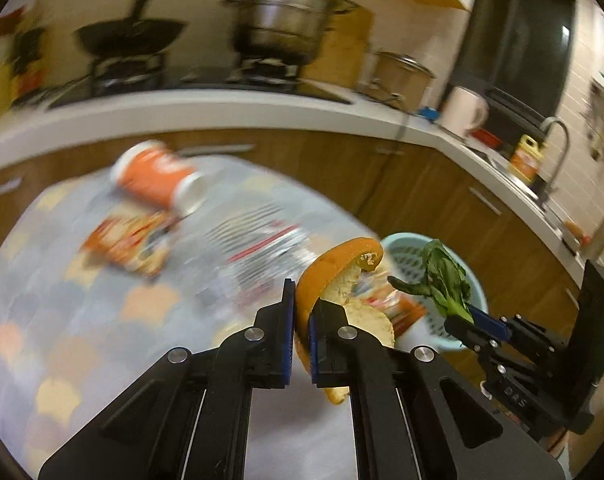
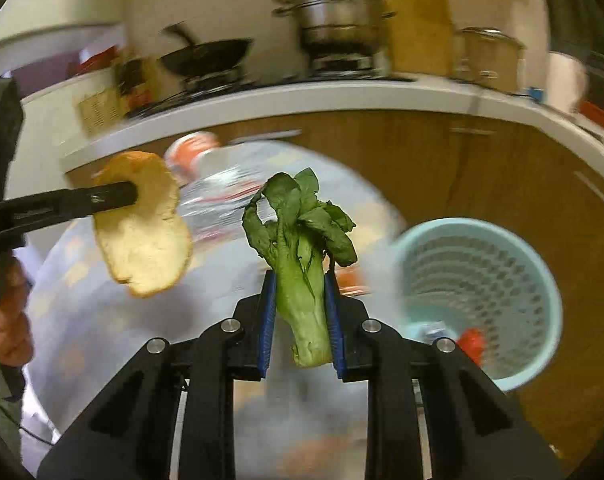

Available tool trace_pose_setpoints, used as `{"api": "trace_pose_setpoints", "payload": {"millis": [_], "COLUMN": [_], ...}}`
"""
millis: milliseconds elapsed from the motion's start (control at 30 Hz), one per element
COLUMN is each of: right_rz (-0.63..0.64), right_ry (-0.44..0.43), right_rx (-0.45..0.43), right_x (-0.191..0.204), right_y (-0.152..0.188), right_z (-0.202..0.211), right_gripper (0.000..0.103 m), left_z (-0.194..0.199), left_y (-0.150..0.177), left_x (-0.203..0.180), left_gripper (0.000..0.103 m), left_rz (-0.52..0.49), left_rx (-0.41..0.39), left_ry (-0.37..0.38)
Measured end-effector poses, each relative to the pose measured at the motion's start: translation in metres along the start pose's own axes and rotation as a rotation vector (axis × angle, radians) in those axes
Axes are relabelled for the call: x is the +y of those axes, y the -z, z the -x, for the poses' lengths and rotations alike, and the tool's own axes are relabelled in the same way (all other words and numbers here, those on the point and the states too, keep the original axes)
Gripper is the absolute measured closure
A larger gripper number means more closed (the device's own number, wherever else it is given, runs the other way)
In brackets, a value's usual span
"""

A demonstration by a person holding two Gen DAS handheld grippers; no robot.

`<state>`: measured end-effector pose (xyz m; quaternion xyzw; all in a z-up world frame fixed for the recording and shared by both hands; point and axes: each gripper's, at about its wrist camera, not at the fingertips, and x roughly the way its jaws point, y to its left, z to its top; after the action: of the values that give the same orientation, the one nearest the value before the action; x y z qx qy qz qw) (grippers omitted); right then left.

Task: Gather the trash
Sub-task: 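Carry the peel and bok choy over the basket and release both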

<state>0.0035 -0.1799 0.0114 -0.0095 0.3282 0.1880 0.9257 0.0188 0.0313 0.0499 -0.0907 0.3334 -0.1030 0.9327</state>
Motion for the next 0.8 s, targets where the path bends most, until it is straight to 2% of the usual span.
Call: {"api": "trace_pose_setpoints", "payload": {"millis": [167, 233, 400, 533, 633, 667, 700, 800], "right_rz": [-0.126, -0.171, -0.239, -0.287, -0.294, -0.306, -0.322, -0.363], "right_ry": [0.119, 0.16, 0.217, 0.23, 0.238, 0.239, 0.228, 0.194], "right_rx": [-0.015, -0.002, 0.077, 0.151, 0.194, 0.206, 0.218, 0.226], "right_x": [-0.073, -0.104, -0.146, -0.166, -0.175, -0.178, -0.181, -0.192], "right_y": [-0.007, -0.008, -0.002, 0.003, 0.005, 0.005, 0.005, 0.007], "right_z": [0.005, 0.0, -0.025, -0.049, -0.064, -0.068, -0.071, -0.076], "right_gripper": [0.082, 0.082, 0.082, 0.082, 0.081, 0.081, 0.08, 0.079], "left_z": [-0.046, -0.069, -0.131, -0.167, -0.18, -0.181, -0.181, -0.176], "left_y": [-0.027, -0.034, -0.033, -0.027, -0.023, -0.023, -0.022, -0.022], "left_x": [-0.071, -0.092, -0.135, -0.15, -0.159, -0.16, -0.161, -0.16], "left_gripper": [0.099, 0.099, 0.099, 0.097, 0.087, 0.074, 0.067, 0.06], "left_rz": [-0.106, -0.118, -0.158, -0.172, -0.203, -0.207, -0.211, -0.221], "left_rx": [0.028, 0.058, 0.15, 0.211, 0.22, 0.224, 0.219, 0.201], "left_ry": [0.054, 0.077, 0.096, 0.089, 0.077, 0.077, 0.069, 0.065]}}
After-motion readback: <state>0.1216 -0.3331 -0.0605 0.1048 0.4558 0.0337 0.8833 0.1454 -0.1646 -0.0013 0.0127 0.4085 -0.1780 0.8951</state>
